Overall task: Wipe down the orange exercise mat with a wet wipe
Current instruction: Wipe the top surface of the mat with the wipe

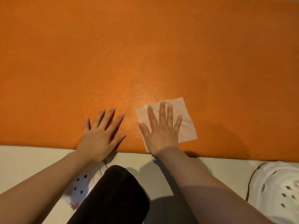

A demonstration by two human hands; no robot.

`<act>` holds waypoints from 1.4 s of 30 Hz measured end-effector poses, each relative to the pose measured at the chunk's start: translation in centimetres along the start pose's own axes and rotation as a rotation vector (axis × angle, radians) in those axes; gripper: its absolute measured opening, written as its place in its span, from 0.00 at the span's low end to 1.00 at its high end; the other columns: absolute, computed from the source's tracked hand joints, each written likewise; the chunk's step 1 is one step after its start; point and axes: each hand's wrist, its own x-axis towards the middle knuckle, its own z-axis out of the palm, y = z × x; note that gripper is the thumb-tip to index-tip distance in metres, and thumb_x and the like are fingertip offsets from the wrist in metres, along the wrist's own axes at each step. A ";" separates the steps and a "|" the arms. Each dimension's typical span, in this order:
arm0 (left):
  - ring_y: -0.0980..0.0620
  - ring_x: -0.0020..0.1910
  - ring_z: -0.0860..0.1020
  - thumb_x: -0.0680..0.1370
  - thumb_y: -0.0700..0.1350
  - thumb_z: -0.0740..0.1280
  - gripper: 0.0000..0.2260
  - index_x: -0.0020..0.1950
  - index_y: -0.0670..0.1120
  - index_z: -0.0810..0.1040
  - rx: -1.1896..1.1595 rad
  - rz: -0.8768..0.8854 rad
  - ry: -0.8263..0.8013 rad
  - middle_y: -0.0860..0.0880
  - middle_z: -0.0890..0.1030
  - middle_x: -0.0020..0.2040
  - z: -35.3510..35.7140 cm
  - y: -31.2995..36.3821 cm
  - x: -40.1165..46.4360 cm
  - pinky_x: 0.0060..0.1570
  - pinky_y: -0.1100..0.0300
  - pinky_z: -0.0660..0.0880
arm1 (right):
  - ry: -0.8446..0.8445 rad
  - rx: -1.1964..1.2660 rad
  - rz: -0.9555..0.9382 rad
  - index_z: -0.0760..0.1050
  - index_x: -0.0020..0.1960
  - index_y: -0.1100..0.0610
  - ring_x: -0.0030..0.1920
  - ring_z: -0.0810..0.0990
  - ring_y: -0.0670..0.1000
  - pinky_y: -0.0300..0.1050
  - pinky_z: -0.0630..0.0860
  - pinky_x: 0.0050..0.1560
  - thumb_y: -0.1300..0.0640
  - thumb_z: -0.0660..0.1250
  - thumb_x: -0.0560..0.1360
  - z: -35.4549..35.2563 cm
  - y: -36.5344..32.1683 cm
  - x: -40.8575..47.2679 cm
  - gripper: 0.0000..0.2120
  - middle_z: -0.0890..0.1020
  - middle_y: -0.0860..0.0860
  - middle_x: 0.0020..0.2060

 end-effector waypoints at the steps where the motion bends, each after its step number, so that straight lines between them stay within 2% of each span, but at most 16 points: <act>1: 0.42 0.77 0.57 0.80 0.68 0.44 0.30 0.79 0.56 0.57 -0.001 0.002 -0.002 0.47 0.61 0.79 0.2 -0.2 -0.1 0.65 0.25 0.60 | 0.037 -0.016 -0.008 0.31 0.77 0.42 0.73 0.24 0.53 0.63 0.25 0.71 0.32 0.33 0.77 0.3 0.6 0.1 0.32 0.29 0.51 0.76; 3: 0.42 0.77 0.58 0.80 0.69 0.44 0.31 0.79 0.56 0.57 -0.003 0.021 -0.007 0.46 0.62 0.78 0.3 -0.4 -0.2 0.63 0.25 0.61 | 0.093 -0.056 0.035 0.32 0.77 0.41 0.75 0.27 0.53 0.61 0.26 0.71 0.29 0.32 0.73 0.1 3.0 0.5 0.36 0.29 0.50 0.76; 6: 0.41 0.77 0.58 0.80 0.69 0.44 0.31 0.79 0.55 0.58 -0.025 0.026 0.020 0.46 0.62 0.79 0.2 -0.5 -0.2 0.63 0.25 0.61 | 0.179 -0.031 0.271 0.37 0.79 0.42 0.78 0.33 0.55 0.61 0.30 0.72 0.27 0.40 0.76 -2.0 9.0 1.2 0.37 0.35 0.52 0.78; 9: 0.42 0.77 0.57 0.79 0.69 0.42 0.32 0.79 0.55 0.59 -0.041 0.026 0.040 0.47 0.62 0.79 0.2 -0.7 -0.3 0.64 0.25 0.61 | 0.237 0.007 0.423 0.41 0.80 0.44 0.79 0.37 0.55 0.61 0.37 0.76 0.28 0.39 0.76 -4.1 15.0 0.4 0.38 0.39 0.52 0.79; 14: 0.46 0.78 0.54 0.80 0.68 0.44 0.31 0.79 0.56 0.59 -0.062 0.059 0.047 0.48 0.60 0.79 -0.1 -1.0 -0.4 0.67 0.28 0.60 | 0.276 0.056 0.503 0.43 0.81 0.48 0.79 0.39 0.57 0.63 0.39 0.75 0.33 0.36 0.76 -1.7 13.4 -1.7 0.37 0.41 0.55 0.79; 16: 0.46 0.78 0.55 0.81 0.65 0.47 0.29 0.78 0.54 0.62 -0.075 0.030 0.061 0.47 0.63 0.78 -0.4 -1.1 -0.4 0.68 0.31 0.60 | 0.286 -0.022 0.393 0.49 0.80 0.48 0.79 0.46 0.61 0.66 0.42 0.74 0.34 0.38 0.76 0.0 9.5 -1.3 0.36 0.45 0.56 0.79; 18: 0.45 0.77 0.57 0.81 0.62 0.48 0.27 0.77 0.53 0.64 -0.070 -0.017 0.091 0.46 0.65 0.76 -0.7 -1.3 -0.5 0.69 0.33 0.60 | 0.310 -0.095 0.143 0.56 0.79 0.49 0.78 0.52 0.64 0.68 0.46 0.73 0.36 0.42 0.78 2.0 4.6 -1.5 0.33 0.51 0.58 0.79; 22: 0.43 0.75 0.59 0.81 0.62 0.48 0.28 0.77 0.51 0.65 -0.066 -0.081 0.093 0.44 0.65 0.75 -1.0 -2.2 -1.0 0.68 0.33 0.62 | 0.182 -0.187 -0.356 0.54 0.80 0.47 0.79 0.47 0.60 0.69 0.47 0.74 0.37 0.44 0.81 4.3 -1.4 -2.5 0.30 0.51 0.57 0.79; 25: 0.44 0.75 0.59 0.81 0.62 0.48 0.28 0.77 0.51 0.63 -0.061 -0.081 0.066 0.44 0.64 0.76 -0.8 -2.5 -1.5 0.67 0.32 0.63 | 0.121 -0.287 -0.476 0.42 0.80 0.42 0.79 0.36 0.53 0.60 0.32 0.74 0.34 0.39 0.79 2.3 1.8 -1.6 0.31 0.38 0.50 0.79; 27: 0.44 0.76 0.57 0.80 0.63 0.48 0.30 0.78 0.51 0.62 -0.065 -0.085 0.043 0.44 0.62 0.77 -0.6 -2.4 -1.8 0.68 0.32 0.60 | 0.086 -0.288 -0.201 0.38 0.79 0.40 0.77 0.31 0.52 0.55 0.26 0.72 0.31 0.33 0.75 0.8 6.5 -1.3 0.34 0.32 0.50 0.77; 30: 0.44 0.77 0.55 0.79 0.64 0.47 0.31 0.79 0.52 0.61 -0.092 -0.103 0.028 0.44 0.60 0.78 -0.6 -2.3 -1.5 0.70 0.33 0.57 | 0.226 -0.111 0.323 0.44 0.80 0.44 0.78 0.40 0.54 0.57 0.37 0.76 0.30 0.34 0.75 -1.0 12.7 -3.7 0.37 0.42 0.51 0.80; 32: 0.43 0.77 0.56 0.79 0.64 0.47 0.31 0.78 0.51 0.63 -0.106 -0.100 0.038 0.44 0.62 0.78 -0.7 -2.5 -1.5 0.69 0.32 0.58 | 0.258 -0.002 0.479 0.45 0.81 0.47 0.79 0.42 0.55 0.60 0.41 0.76 0.31 0.35 0.76 -1.2 13.7 -5.0 0.37 0.44 0.52 0.80; 35: 0.46 0.77 0.56 0.79 0.63 0.47 0.29 0.77 0.52 0.63 -0.110 -0.087 0.053 0.46 0.63 0.77 -0.7 -3.1 -1.8 0.70 0.33 0.58 | 0.264 0.058 0.554 0.45 0.81 0.50 0.79 0.41 0.59 0.64 0.41 0.75 0.35 0.34 0.78 0.3 10.3 -4.2 0.35 0.43 0.55 0.80; 37: 0.45 0.77 0.57 0.80 0.60 0.49 0.27 0.76 0.51 0.66 -0.083 -0.086 0.091 0.46 0.66 0.76 -0.8 -3.3 -1.9 0.68 0.31 0.57 | 0.265 0.009 0.382 0.50 0.80 0.51 0.79 0.47 0.62 0.65 0.42 0.74 0.38 0.37 0.78 1.6 6.2 -3.6 0.34 0.48 0.56 0.79; 39: 0.44 0.76 0.58 0.80 0.59 0.51 0.26 0.75 0.50 0.67 -0.061 -0.112 0.119 0.44 0.68 0.74 -0.9 -3.5 -2.0 0.67 0.30 0.57 | 0.214 -0.101 0.036 0.56 0.79 0.52 0.77 0.54 0.64 0.67 0.44 0.74 0.42 0.42 0.79 3.3 1.5 -3.4 0.31 0.56 0.58 0.78; 42: 0.44 0.77 0.56 0.81 0.60 0.49 0.27 0.75 0.50 0.66 -0.095 -0.201 0.149 0.45 0.66 0.74 -1.0 -4.3 -2.3 0.68 0.30 0.56 | 0.117 -0.187 -0.384 0.60 0.78 0.49 0.78 0.56 0.60 0.66 0.48 0.75 0.42 0.45 0.80 4.5 -4.3 -2.7 0.28 0.59 0.55 0.78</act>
